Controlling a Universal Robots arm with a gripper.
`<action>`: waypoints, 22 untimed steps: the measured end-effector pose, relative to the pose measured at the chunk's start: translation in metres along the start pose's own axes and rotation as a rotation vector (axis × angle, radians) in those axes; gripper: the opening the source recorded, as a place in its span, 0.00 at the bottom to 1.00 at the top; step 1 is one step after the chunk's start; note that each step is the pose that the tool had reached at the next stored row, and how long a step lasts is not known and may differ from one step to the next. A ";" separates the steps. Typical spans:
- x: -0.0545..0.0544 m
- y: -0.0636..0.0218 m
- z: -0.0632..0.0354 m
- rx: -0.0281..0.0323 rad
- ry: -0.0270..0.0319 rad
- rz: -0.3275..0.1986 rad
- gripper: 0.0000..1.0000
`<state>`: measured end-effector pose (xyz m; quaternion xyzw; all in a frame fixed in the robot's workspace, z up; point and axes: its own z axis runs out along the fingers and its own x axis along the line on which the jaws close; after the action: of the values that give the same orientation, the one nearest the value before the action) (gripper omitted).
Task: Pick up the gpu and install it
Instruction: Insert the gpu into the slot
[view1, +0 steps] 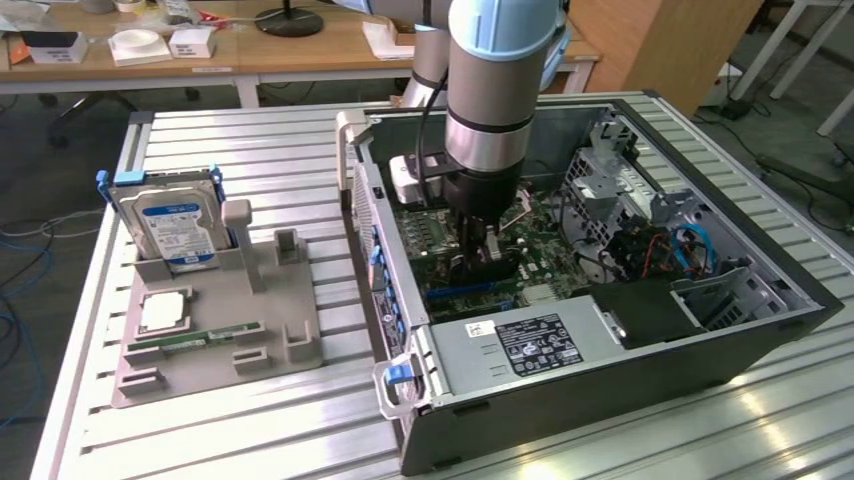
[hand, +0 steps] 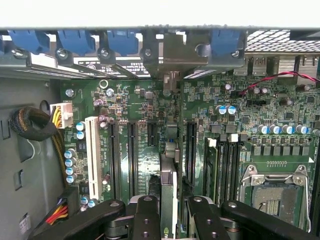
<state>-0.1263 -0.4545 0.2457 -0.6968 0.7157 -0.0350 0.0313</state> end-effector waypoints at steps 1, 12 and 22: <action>0.000 0.0001 0.0006 0.0000 -0.0001 0.000 0.26; 0.000 0.0004 0.0025 0.0000 0.0000 0.000 0.26; 0.000 0.0007 0.0042 -0.0001 0.0000 0.000 0.26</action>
<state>-0.1266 -0.4545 0.2415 -0.6968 0.7157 -0.0349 0.0312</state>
